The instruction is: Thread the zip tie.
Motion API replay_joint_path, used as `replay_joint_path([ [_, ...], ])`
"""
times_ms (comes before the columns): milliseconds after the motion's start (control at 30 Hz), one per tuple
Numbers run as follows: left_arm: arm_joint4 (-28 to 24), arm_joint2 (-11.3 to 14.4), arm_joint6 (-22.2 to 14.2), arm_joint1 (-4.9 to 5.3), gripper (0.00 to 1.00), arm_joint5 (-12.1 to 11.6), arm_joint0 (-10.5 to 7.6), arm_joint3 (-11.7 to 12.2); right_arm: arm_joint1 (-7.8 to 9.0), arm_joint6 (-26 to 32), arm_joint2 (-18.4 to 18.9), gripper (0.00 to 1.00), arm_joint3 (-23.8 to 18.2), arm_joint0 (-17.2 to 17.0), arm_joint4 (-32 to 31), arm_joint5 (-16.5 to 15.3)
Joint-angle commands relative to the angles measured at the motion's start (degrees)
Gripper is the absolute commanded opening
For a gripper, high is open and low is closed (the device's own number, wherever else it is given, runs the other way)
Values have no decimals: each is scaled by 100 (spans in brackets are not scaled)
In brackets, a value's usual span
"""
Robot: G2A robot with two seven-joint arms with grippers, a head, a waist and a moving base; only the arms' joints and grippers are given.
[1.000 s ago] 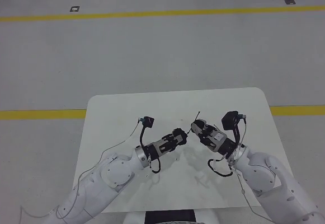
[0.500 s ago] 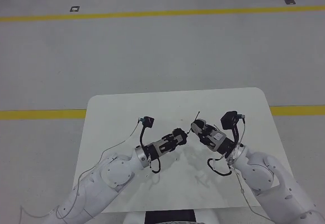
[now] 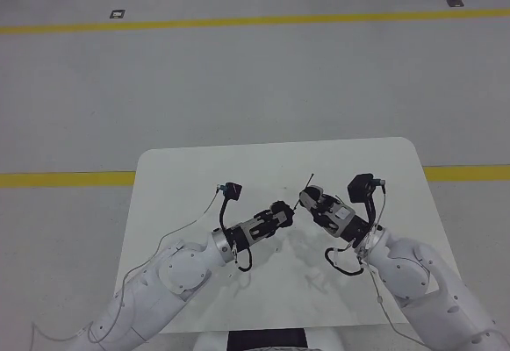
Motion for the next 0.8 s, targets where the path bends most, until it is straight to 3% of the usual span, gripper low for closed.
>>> replay_joint_path([
  [0, 0, 0, 0, 0, 0, 0, 0, 0, 2, 10, 4, 0, -1, -1, -7, 0],
  [767, 0, 0, 0, 0, 0, 0, 0, 0, 9, 59, 49, 0, -39, -5, -33, 0],
])
